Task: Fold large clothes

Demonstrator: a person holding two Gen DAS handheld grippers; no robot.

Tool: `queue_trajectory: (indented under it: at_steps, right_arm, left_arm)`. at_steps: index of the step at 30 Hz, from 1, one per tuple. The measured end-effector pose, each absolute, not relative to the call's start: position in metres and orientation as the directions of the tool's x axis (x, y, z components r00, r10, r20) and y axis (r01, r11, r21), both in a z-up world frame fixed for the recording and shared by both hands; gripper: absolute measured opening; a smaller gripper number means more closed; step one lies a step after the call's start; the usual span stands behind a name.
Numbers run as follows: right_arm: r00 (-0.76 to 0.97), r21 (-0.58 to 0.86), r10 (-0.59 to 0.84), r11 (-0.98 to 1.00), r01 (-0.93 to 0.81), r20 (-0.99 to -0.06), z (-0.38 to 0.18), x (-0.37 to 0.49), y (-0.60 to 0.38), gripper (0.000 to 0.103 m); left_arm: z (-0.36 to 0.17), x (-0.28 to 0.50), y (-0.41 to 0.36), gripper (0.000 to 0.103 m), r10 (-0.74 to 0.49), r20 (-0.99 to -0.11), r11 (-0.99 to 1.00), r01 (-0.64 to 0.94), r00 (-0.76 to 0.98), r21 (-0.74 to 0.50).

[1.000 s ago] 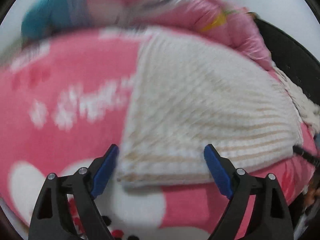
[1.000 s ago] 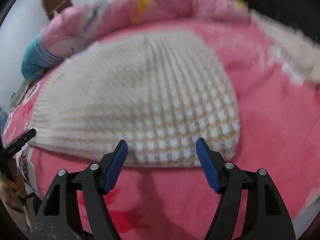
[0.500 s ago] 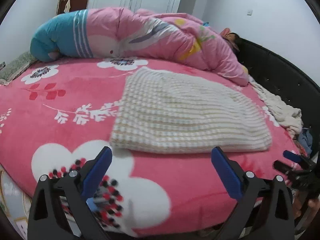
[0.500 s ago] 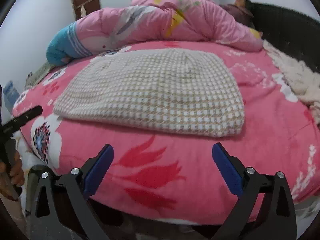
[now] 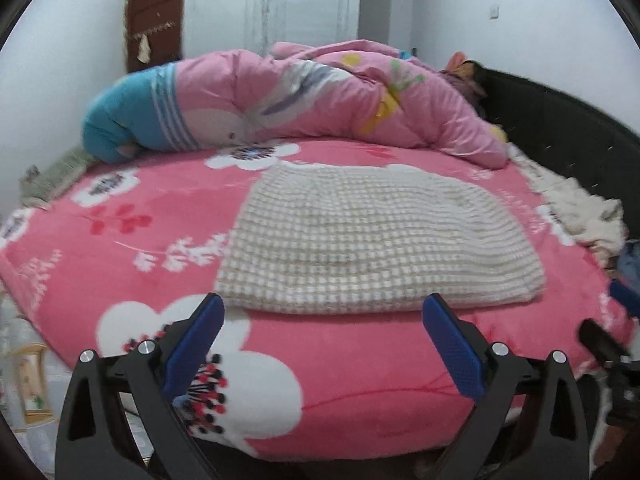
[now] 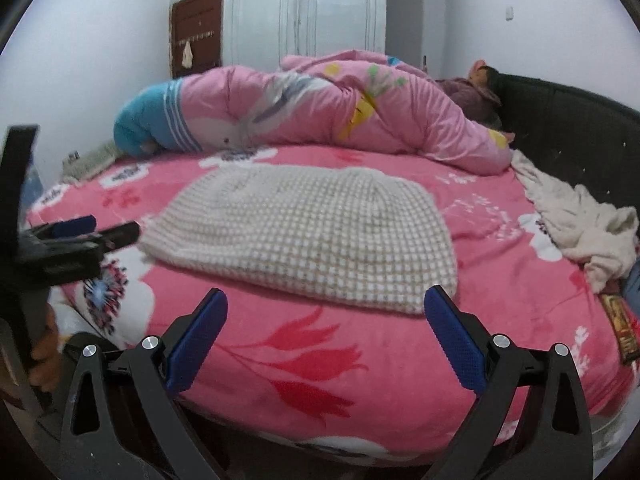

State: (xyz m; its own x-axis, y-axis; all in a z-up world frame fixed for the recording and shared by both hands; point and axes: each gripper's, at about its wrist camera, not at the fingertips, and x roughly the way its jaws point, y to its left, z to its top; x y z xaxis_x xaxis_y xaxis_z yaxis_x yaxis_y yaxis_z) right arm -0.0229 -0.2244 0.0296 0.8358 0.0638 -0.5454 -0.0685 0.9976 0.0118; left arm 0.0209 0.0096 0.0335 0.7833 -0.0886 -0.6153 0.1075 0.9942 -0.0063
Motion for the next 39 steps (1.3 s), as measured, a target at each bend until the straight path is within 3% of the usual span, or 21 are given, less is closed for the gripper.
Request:
queue_trajectory:
  at_steps: [8,12,16,39]
  right_arm:
    - [0.866,-0.028,-0.001,0.999,-0.015,-0.499,0.036,-0.029,-0.219,0.095]
    - [0.813,0.029,-0.016,0.999,0.041,-0.581,0.022,-0.014,-0.230,0.095]
    - [0.740,0.057,-0.032,0.994,0.095,-0.672,0.001,-0.001,-0.240,0.095]
    - [0.671,0.012,-0.035,0.998,0.064,-0.741,-0.014,0.011,-0.230,0.095]
  left_arm:
    - [0.036,0.020,0.004,0.098,-0.022,-0.612,0.998,0.057,0.791,0.038]
    - [0.031,0.023,-0.008,0.098,0.030,-0.616,0.992,0.050,0.787,0.112]
    - [0.018,0.031,-0.019,0.098,0.033,-0.685,0.990,0.068,0.728,0.120]
    - [-0.008,0.040,-0.025,0.098,0.018,-0.772,0.997,0.051,0.635,0.065]
